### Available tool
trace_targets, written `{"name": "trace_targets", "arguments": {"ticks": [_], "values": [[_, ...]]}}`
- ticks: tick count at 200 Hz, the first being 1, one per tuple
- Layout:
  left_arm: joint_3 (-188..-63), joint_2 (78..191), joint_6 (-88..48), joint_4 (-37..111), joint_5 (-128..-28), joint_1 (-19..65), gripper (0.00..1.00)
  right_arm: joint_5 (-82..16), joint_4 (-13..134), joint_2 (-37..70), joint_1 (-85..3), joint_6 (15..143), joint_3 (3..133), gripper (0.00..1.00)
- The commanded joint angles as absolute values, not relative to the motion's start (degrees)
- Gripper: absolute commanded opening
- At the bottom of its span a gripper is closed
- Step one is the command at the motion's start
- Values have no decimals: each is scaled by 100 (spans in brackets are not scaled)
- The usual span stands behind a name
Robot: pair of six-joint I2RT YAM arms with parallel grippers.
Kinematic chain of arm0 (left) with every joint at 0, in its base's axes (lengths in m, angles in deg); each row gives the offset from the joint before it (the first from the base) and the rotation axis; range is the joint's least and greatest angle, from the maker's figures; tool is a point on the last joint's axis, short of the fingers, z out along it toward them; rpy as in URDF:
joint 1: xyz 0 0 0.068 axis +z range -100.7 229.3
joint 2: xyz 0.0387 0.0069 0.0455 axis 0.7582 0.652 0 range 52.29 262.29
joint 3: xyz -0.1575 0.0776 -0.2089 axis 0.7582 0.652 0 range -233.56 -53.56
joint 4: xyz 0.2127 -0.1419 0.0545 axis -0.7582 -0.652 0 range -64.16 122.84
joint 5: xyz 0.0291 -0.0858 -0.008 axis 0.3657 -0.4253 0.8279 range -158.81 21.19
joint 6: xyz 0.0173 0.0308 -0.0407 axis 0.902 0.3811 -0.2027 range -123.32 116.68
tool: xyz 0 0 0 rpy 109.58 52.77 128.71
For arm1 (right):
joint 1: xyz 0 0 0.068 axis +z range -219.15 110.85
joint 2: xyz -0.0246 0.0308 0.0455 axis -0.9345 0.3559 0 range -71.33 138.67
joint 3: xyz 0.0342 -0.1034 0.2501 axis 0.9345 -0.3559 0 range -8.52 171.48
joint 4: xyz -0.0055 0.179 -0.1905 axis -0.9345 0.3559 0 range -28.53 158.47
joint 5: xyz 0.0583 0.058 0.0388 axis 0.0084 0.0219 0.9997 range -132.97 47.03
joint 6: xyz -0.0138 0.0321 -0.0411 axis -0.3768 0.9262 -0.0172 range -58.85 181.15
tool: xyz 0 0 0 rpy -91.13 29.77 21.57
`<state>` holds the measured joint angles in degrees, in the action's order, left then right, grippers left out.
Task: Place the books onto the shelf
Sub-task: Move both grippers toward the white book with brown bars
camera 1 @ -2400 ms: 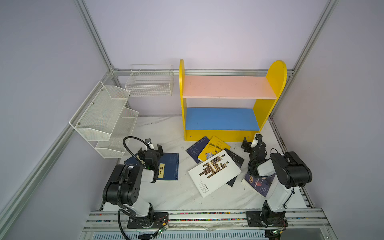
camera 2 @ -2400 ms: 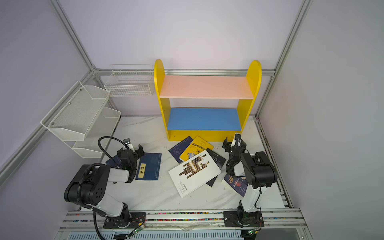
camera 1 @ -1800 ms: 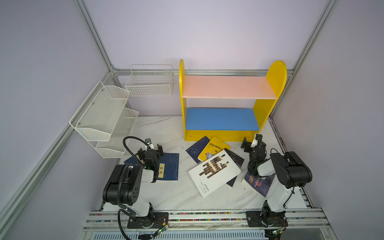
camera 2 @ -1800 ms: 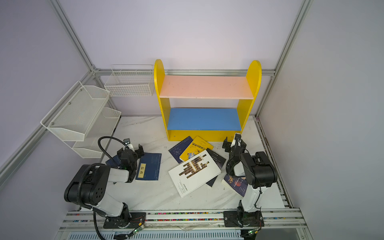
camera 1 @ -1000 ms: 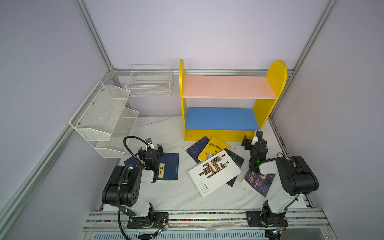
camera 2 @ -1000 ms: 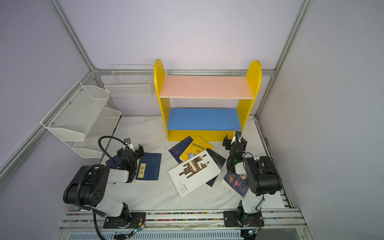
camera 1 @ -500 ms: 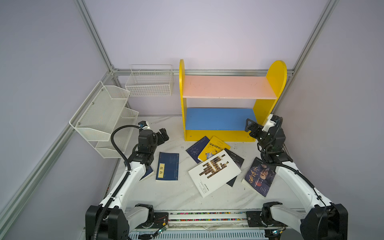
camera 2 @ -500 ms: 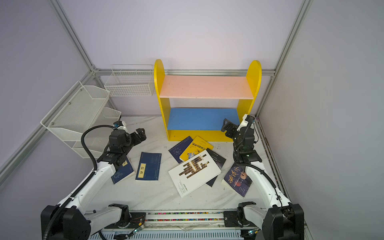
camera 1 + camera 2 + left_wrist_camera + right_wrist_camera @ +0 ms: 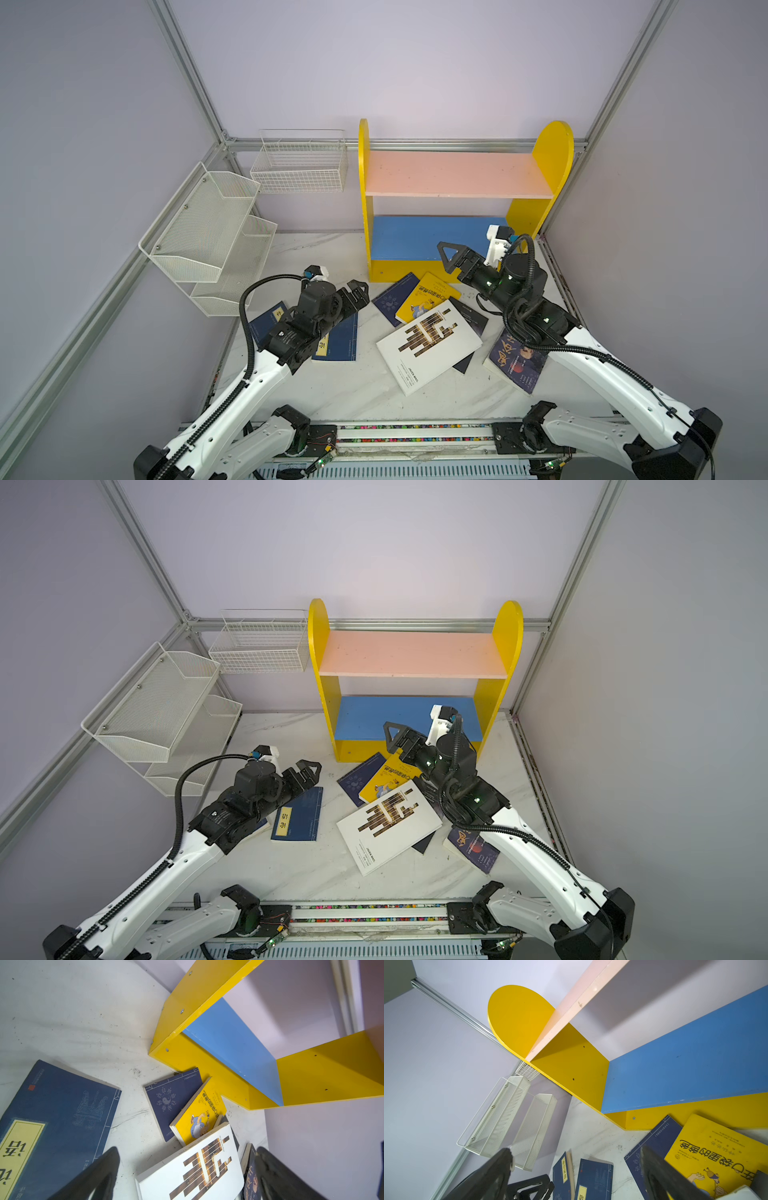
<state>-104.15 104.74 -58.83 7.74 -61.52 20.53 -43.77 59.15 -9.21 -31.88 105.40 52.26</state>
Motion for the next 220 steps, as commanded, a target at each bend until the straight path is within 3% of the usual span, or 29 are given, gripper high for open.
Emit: {"name": "trace_targets", "arguments": {"ticks": [1, 38, 67, 93, 125, 162, 220], "values": [[-10184, 10293, -5930, 2048, -6207, 2003, 100, -4294, 5797, -877, -3162, 10891, 5232, 97], [-10006, 10313, -6226, 1853, -6451, 2344, 100, -4667, 6606, -387, -3240, 10986, 5472, 97], [-10133, 10755, -5808, 1603, -7654, 2902, 100, -5109, 7014, 18, -3303, 10737, 5451, 97], [-10489, 11221, -5045, 714, -8467, 2918, 100, -5457, 7662, 225, -3347, 10512, 5355, 97], [-9948, 11500, -4915, 618, -9445, 2901, 100, -5415, 8185, 666, -3389, 9996, 5268, 97], [-9213, 11398, -5523, 824, -9554, 2584, 100, -5059, 8107, 865, -3501, 9300, 4695, 97], [-7921, 11094, -7211, 2423, -8346, 1467, 100, -4082, 7232, 939, -4085, 8731, 3874, 97]]}}
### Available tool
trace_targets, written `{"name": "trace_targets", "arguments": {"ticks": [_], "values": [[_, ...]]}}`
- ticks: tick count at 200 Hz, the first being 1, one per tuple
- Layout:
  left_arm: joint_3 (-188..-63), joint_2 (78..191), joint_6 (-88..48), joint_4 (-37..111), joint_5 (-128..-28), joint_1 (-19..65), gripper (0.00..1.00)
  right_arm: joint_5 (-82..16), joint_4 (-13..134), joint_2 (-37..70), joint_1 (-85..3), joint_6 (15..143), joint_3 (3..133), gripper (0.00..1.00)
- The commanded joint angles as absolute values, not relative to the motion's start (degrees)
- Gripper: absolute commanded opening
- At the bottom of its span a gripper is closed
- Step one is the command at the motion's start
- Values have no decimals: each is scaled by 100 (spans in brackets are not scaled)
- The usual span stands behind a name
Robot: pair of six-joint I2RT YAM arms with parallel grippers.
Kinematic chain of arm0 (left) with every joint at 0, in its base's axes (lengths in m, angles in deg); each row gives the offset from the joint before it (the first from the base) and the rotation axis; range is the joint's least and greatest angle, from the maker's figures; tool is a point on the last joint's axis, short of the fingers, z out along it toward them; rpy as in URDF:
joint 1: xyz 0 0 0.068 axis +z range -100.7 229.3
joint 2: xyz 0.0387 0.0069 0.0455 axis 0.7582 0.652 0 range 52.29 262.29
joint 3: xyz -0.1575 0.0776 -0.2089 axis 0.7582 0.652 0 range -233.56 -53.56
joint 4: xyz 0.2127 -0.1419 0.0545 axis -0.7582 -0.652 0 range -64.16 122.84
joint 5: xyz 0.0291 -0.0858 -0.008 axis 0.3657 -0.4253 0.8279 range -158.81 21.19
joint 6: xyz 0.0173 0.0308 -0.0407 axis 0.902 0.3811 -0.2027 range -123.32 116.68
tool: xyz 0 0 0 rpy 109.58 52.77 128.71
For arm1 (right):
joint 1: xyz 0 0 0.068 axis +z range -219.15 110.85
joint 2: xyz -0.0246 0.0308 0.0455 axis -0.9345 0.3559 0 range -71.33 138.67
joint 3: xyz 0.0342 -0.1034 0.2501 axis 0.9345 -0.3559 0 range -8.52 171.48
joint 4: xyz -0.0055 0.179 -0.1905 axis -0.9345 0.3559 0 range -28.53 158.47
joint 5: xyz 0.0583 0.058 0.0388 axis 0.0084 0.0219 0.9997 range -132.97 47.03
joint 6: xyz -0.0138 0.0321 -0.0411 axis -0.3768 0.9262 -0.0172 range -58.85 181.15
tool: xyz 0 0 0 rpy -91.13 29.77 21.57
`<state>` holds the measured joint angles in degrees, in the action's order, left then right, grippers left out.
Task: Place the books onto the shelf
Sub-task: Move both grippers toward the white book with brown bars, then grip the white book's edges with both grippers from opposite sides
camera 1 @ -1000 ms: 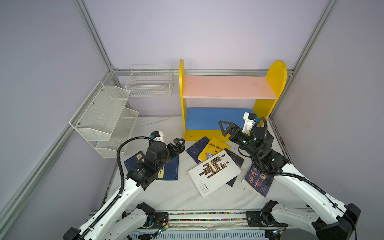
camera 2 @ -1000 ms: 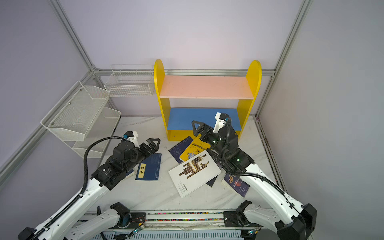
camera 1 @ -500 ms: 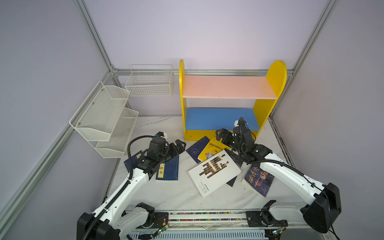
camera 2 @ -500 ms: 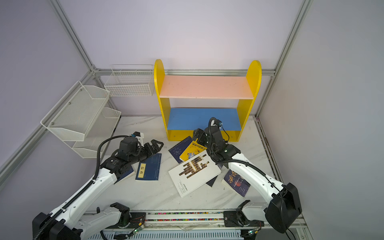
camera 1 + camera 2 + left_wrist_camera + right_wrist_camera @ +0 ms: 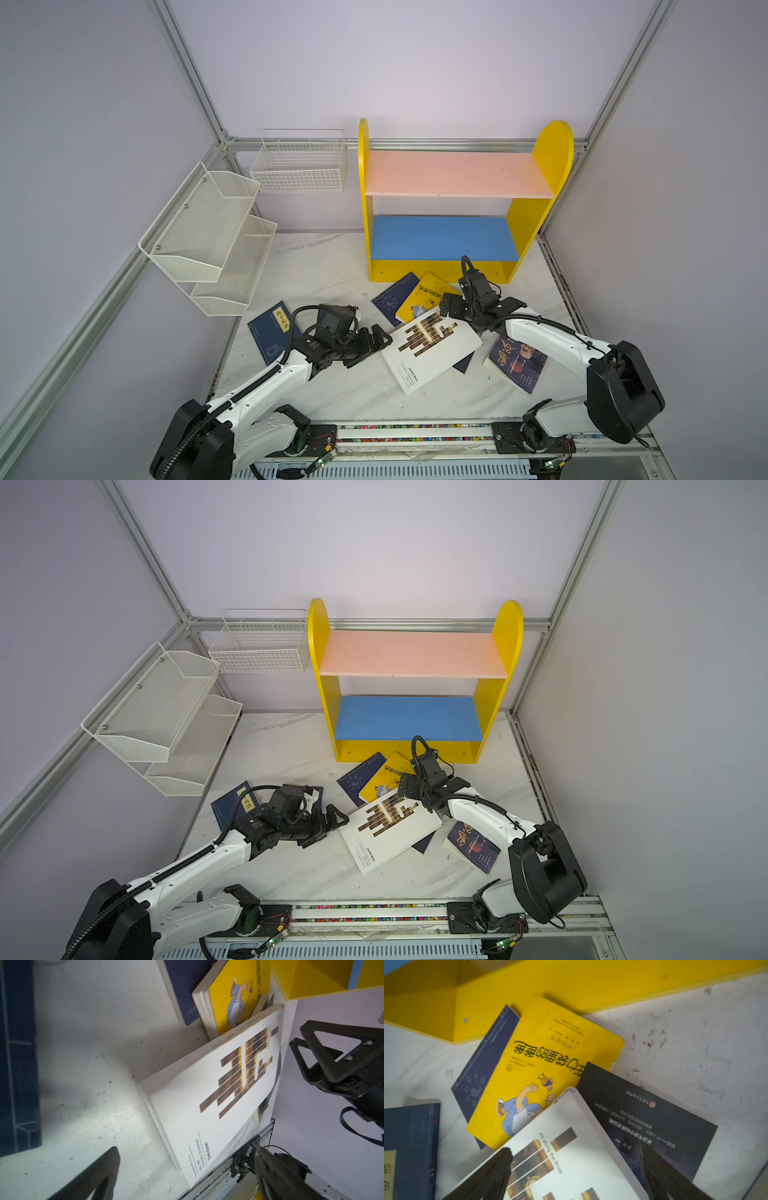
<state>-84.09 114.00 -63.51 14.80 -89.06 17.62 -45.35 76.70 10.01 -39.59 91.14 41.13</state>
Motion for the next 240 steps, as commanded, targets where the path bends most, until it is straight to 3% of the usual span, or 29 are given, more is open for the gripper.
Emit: {"name": "trace_targets", "arguments": {"ticks": [1, 48, 111, 137, 194, 240], "values": [[-7913, 11084, -7230, 2436, -8321, 1445, 100, -4066, 7217, 937, -4094, 8728, 3853, 97], [-6885, 11202, -8096, 4296, -7505, 855, 100, -2955, 6563, 1072, -4268, 8400, 3245, 95], [-7090, 12524, -8225, 5670, -6781, 5, 100, -1795, 6241, 878, -4274, 8268, 2804, 95], [-7130, 12542, -8169, 6312, -6216, -359, 97, -1639, 6046, 908, -4264, 8314, 2654, 95], [-7651, 11924, -7695, 6269, -6090, -467, 78, -1244, 5706, 881, -4278, 8426, 2698, 95], [-8138, 11411, -7529, 5354, -6029, -504, 79, -1170, 5448, 875, -4291, 8706, 2794, 95]]}}
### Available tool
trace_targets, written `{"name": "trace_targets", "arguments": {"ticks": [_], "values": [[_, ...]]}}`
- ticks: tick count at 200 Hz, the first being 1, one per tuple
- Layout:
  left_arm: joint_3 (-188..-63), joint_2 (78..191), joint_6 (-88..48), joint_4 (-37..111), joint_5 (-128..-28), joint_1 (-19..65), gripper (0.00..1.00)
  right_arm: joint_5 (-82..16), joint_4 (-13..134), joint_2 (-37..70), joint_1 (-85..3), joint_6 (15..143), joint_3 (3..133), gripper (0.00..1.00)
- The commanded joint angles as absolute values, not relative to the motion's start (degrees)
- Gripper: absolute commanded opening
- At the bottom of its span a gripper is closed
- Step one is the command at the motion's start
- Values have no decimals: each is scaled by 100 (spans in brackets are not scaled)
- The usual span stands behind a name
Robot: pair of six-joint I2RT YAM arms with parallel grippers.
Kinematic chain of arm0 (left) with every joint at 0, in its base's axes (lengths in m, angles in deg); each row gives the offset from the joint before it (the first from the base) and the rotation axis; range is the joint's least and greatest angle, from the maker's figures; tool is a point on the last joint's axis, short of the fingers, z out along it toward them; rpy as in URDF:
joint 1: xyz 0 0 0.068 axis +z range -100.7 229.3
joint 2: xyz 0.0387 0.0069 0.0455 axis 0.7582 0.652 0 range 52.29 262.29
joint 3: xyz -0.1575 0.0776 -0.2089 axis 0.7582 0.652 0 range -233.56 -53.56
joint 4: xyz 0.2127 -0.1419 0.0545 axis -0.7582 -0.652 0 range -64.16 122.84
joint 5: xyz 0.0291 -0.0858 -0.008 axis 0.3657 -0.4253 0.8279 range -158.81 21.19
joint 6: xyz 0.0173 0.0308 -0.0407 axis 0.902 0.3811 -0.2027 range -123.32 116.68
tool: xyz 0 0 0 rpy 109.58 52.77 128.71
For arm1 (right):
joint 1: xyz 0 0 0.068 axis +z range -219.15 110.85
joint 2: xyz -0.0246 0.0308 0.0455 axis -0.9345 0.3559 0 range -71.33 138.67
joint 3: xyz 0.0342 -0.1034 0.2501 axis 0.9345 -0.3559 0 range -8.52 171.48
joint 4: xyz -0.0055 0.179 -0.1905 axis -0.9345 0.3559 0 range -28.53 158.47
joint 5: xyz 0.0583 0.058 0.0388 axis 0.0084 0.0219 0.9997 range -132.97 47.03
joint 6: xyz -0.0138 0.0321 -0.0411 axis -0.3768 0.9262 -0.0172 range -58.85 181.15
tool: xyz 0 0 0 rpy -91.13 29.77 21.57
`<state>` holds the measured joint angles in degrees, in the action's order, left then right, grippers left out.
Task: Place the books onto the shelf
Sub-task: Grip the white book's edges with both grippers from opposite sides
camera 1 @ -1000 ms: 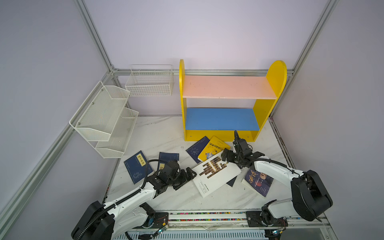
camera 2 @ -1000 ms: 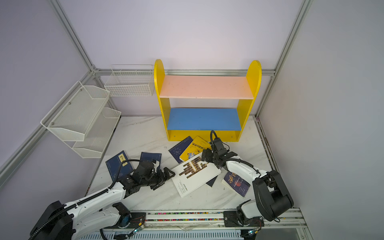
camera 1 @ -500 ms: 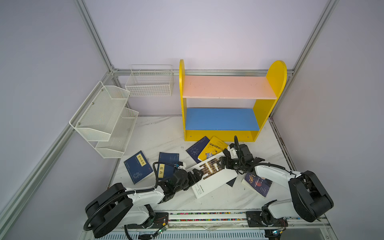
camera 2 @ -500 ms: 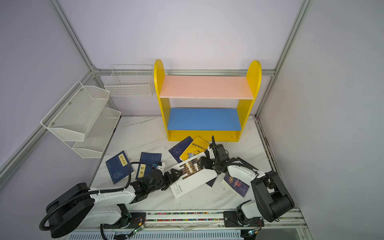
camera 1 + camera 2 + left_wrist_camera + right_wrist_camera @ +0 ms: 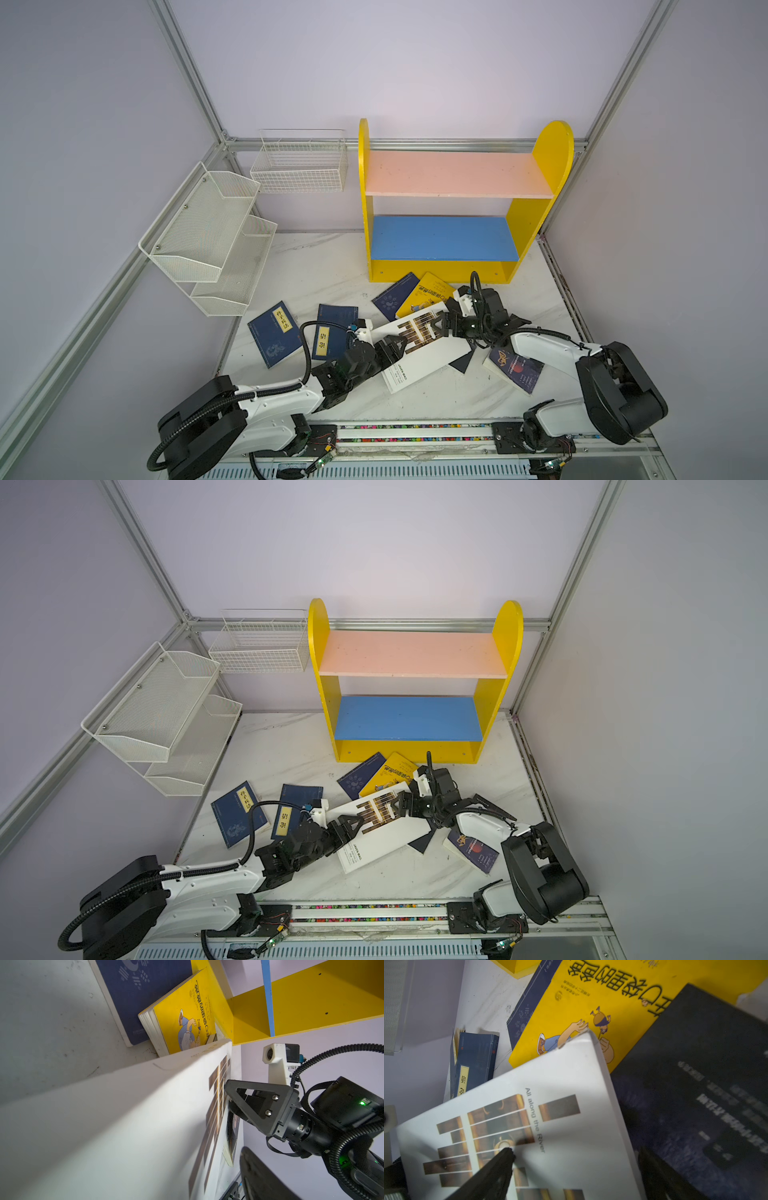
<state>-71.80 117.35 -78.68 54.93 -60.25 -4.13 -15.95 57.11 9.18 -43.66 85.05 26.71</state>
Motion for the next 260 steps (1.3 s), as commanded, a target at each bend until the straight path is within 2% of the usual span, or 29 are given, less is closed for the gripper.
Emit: {"name": "trace_targets", "arguments": {"ticks": [1, 14, 31, 60, 72, 144, 159, 176, 199, 241, 260], "values": [[-8154, 11401, -7517, 5308, -6029, -507, 79, -1169, 5446, 870, -4294, 8711, 2790, 95], [-8500, 11267, -7396, 4548, -6028, -506, 80, -1155, 5418, 847, -4300, 8773, 2798, 94], [-8928, 11124, -7184, 3669, -5997, -503, 85, -1151, 5407, 830, -4304, 8786, 2808, 95], [-9144, 10955, -7160, 3050, -5880, -503, 88, -1151, 5346, 862, -4303, 8830, 2836, 95], [-9153, 10916, -7179, 3010, -5931, -506, 100, -1156, 5331, 899, -4308, 8864, 2848, 94], [-9479, 10495, -7517, 1870, -5854, -511, 98, -1021, 5225, 1102, -4315, 8934, 2862, 94], [-9424, 10339, -7527, 1882, -5820, -504, 91, -963, 5160, 1091, -4314, 8985, 2808, 93], [-9320, 10214, -7528, 2038, -5783, -501, 78, -847, 5051, 1059, -4311, 9085, 2752, 93], [-9224, 10250, -7538, 2360, -5826, -508, 73, -669, 4818, 954, -4311, 9292, 2659, 93], [-9470, 10406, -7392, 2338, -5888, -501, 45, -624, 4759, 771, -4322, 9449, 2684, 92], [-9622, 10415, -7296, 2140, -5827, -502, 39, -659, 4767, 765, -4322, 9513, 2733, 93]]}}
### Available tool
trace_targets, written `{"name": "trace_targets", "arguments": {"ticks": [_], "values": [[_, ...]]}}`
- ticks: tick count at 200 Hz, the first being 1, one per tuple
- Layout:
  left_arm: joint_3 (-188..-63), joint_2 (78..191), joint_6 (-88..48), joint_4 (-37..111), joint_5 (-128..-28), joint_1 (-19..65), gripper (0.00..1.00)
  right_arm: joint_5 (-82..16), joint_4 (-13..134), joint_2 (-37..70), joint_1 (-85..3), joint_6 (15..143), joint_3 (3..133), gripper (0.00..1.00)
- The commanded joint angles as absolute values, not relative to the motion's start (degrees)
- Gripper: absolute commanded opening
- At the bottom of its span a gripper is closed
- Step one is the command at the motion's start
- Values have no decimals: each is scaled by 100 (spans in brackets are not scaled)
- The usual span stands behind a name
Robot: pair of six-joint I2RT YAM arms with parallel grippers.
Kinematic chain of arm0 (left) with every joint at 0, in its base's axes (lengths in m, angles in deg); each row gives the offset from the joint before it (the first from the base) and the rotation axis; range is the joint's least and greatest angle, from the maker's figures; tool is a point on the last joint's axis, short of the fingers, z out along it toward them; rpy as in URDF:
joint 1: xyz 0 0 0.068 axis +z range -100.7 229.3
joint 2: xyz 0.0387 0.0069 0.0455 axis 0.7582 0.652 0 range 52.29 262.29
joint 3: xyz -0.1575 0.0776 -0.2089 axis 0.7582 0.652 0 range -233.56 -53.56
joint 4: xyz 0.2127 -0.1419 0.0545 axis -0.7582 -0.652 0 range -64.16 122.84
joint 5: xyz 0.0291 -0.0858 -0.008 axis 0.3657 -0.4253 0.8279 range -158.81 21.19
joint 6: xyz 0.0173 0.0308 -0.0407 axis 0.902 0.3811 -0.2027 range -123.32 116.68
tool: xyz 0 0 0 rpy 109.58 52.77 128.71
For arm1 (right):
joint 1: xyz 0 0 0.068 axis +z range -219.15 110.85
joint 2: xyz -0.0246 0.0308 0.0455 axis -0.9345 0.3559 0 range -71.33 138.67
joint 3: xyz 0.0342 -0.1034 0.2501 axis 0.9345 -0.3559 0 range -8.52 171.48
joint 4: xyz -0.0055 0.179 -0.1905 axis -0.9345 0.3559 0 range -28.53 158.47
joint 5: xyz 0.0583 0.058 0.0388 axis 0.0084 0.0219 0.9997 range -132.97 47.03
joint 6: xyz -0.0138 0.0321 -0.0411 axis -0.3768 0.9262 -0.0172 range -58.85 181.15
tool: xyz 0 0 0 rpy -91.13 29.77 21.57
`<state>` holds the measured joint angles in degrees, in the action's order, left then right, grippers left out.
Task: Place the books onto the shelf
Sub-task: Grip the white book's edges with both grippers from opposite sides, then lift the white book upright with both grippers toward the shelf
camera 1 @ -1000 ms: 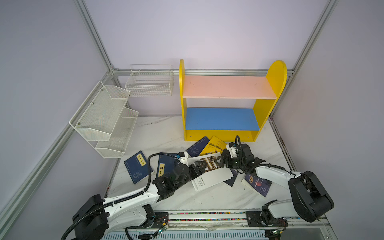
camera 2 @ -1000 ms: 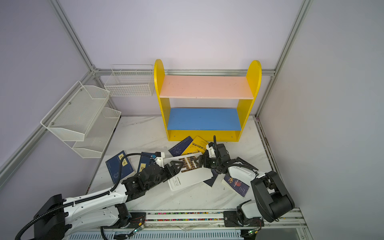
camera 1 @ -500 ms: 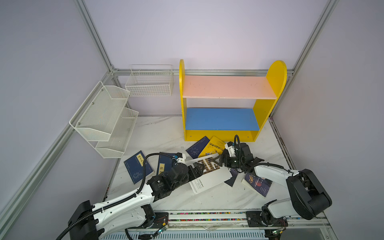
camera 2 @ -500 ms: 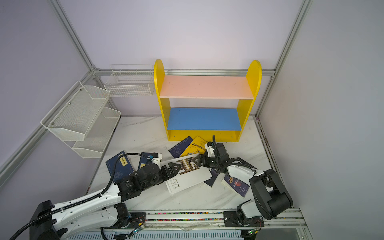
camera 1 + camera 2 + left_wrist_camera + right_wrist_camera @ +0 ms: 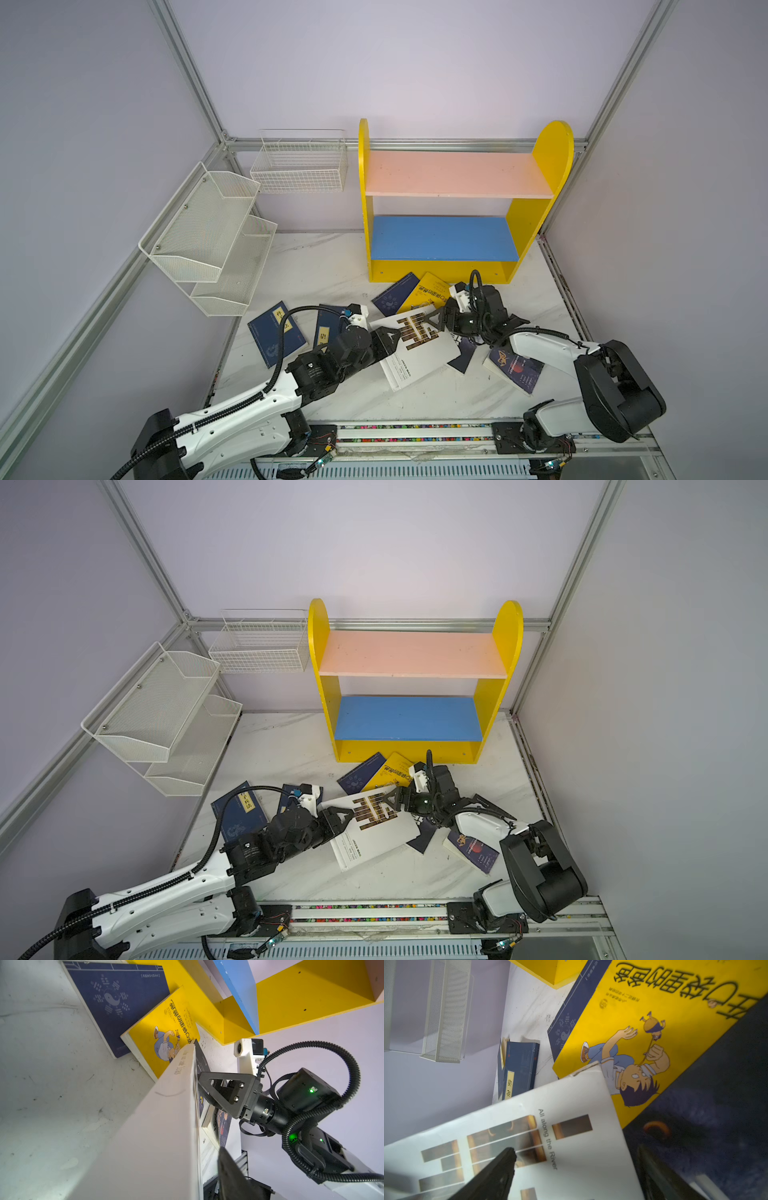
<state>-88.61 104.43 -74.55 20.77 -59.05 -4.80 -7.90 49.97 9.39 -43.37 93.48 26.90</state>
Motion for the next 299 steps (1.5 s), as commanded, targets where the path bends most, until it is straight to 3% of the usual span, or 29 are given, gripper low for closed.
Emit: {"name": "trace_targets", "arguments": {"ticks": [1, 26, 104, 167, 230, 253, 299], "values": [[-9634, 10415, -7295, 2124, -5822, -502, 39, -663, 4767, 687, -4323, 9519, 2742, 92], [-9850, 10432, -7212, 1741, -5742, -506, 28, -710, 4768, 493, -4329, 9640, 2839, 93], [-10947, 10535, -6536, 1518, -5408, -335, 23, -1251, 5117, -777, -4850, 10599, 3351, 96], [-12279, 11214, -6433, 1818, -6791, 1079, 23, -1542, 5013, -1459, -5031, 11894, 3582, 97], [-12428, 12210, -7197, 3390, -7627, 1915, 23, -1323, 3204, -1387, -5026, 13271, 2845, 97], [-12363, 12481, -7442, 3889, -7720, 1916, 23, -1310, 2291, -889, -4960, 13632, 2741, 97], [-12283, 12695, -7654, 4462, -7619, 1916, 23, -1570, 2078, 70, -4470, 13587, 3135, 97]]}}
